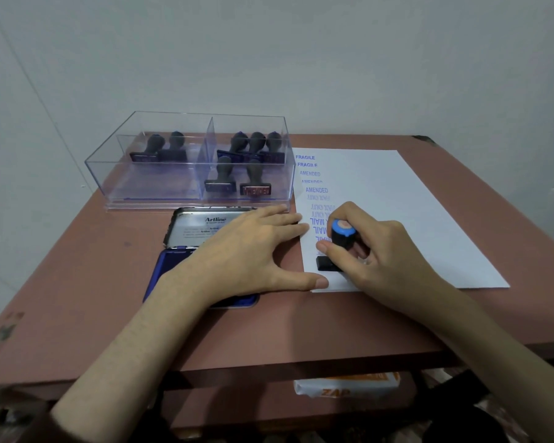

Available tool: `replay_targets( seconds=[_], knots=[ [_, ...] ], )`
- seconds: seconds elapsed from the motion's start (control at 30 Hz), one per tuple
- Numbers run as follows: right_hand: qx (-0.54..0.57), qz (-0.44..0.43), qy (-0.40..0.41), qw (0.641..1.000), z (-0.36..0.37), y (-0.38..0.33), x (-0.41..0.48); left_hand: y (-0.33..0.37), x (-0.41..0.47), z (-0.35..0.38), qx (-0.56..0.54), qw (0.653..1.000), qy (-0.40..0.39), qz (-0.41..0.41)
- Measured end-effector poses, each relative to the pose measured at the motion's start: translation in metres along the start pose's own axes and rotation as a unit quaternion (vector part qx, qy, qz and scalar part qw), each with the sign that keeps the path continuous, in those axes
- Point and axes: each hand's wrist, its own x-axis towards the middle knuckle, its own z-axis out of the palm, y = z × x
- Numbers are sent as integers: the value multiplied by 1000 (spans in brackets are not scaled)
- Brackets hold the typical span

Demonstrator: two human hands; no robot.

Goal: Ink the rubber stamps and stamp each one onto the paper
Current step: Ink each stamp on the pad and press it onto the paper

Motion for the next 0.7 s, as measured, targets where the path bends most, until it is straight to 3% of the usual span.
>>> replay_targets(
  seconds=[0.7],
  knots=[
    [-10,-10,-9,1000,0,-2,-3,2,-1,-3,-5,1000,-17,-8]
  ],
)
